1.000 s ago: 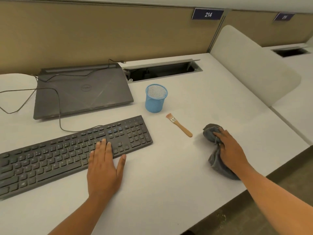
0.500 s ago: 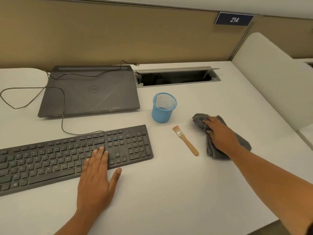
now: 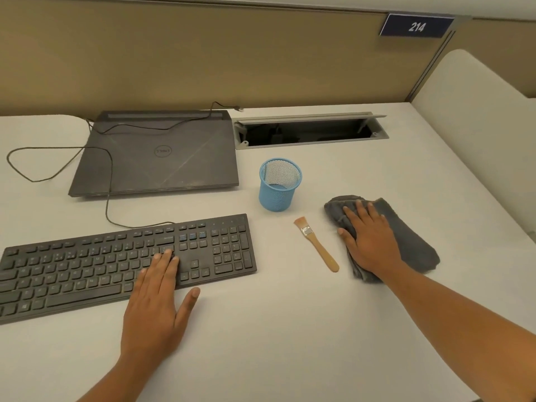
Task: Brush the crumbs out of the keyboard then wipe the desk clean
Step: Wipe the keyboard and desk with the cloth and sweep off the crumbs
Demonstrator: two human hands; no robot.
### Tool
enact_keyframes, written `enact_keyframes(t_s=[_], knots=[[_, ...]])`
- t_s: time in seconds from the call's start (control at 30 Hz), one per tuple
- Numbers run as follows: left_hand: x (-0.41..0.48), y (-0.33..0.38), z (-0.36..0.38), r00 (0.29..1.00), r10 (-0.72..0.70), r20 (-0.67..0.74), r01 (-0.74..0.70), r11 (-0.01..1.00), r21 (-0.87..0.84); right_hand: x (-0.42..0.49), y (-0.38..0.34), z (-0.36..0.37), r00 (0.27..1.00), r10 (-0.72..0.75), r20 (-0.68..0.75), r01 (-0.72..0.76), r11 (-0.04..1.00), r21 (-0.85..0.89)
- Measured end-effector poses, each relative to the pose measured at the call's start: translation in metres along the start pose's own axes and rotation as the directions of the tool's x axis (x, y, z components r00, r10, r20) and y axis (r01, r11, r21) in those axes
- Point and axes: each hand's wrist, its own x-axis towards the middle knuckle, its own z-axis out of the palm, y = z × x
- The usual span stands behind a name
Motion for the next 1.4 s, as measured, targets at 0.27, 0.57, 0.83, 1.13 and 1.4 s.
enact_keyframes(t_s=[0.27,0.57,0.83,1.13,1.4], knots=[[0.000,0.002,-0.002,1.000,0.004,-0.014,-0.004,1.000,0.013,0.003,0.000,-0.005,1.000,-0.025,0.012,0.025,1.000,0.002],[-0.001,0.004,-0.007,1.000,-0.012,-0.028,0.012,1.000,-0.011,-0.009,-0.061,-0.013,0.982,-0.052,-0.181,0.098,0.962,0.255],[0.009,-0.008,-0.015,0.997,-0.057,-0.046,0.058,0.998,0.017,-0.029,-0.112,0.004,0.987,0.049,-0.150,0.007,0.938,0.348],[0.018,-0.032,-0.017,0.995,-0.079,-0.054,0.082,0.995,0.058,-0.025,-0.129,-0.010,0.980,0.194,-0.048,-0.166,0.925,0.341],[0.018,-0.034,-0.014,0.996,-0.076,-0.050,0.078,0.996,0.040,-0.019,-0.148,-0.028,0.964,0.264,-0.038,-0.211,0.840,0.499]])
